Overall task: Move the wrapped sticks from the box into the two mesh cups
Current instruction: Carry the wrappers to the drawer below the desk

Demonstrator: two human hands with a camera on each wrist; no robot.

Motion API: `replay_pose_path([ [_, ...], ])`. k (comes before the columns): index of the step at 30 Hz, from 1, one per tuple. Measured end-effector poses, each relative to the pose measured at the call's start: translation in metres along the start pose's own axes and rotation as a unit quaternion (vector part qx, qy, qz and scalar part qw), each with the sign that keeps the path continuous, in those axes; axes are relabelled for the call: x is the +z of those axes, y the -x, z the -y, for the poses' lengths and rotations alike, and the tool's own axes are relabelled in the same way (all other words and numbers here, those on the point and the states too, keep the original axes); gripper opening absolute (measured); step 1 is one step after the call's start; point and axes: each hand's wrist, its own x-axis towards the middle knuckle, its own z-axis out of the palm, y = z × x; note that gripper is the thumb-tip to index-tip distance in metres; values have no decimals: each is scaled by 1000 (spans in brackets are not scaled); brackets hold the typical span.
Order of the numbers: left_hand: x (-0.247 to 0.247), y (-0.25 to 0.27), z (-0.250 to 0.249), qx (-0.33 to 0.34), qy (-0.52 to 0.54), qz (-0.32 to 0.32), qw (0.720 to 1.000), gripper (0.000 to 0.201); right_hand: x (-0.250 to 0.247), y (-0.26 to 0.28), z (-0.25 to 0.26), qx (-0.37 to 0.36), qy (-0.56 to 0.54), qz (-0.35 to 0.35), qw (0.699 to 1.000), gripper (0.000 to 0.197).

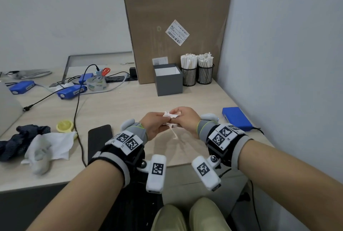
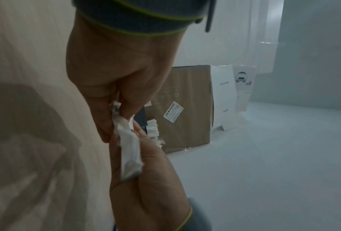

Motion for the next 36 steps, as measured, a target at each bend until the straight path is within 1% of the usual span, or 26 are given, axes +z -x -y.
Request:
replay_pose_path([
  [2,5,8,0,28,-31,-8,999,25,-5,10,5,5,-44,8,999,19],
  [3,8,15,0,39,-38,-10,998,26,-8,18,7,4,-44,17,999,18],
  [5,12,22,-3,49,-54,-21,997,27,-16,30,12,-2,-9,26,1000,15],
  [7,17,31,-2,58,-43,-39,997,30,-26,49,12,-6,-5,1,1000,15],
  [9,22,43,3,64,-35,-45,996,30,-38,75,7,13,-13,-52,998,11],
  [11,28,54,8,64,-41,-41,996,29,-51,102,-2,52,0,-80,995,8],
  [12,34,62,13,65,-44,-38,996,29,-57,119,-9,80,10,-76,994,6],
  [13,38,67,16,66,-48,-39,996,29,-60,131,-17,111,28,-58,992,5],
  [15,46,76,24,69,-54,-41,995,29,-62,151,-38,179,73,-10,981,10],
  [16,48,79,26,71,-56,-38,995,29,-60,156,-50,210,84,11,974,13],
  [17,51,84,30,70,-58,-32,995,29,-58,162,-62,235,79,17,969,16],
  [18,54,87,33,68,-62,-28,995,29,-56,163,-73,252,67,11,965,20],
  [20,57,92,39,62,-73,-23,995,29,-53,159,-87,274,38,-26,961,27],
  [22,59,99,43,60,-83,-24,994,28,-51,153,-94,273,4,-67,960,30],
  [24,59,104,46,56,-92,-23,994,28,-47,145,-95,259,-24,-86,962,27],
  [28,56,111,51,54,-87,-21,994,26,-35,125,-102,240,-22,-103,965,13],
  [31,52,113,52,56,-91,-23,994,27,-36,117,-109,253,13,-100,962,21],
  [33,48,114,51,56,-96,-23,994,25,-35,117,-107,252,33,-88,963,19],
  [36,45,114,51,53,-95,-20,994,22,-36,116,-106,278,53,-88,955,26],
])
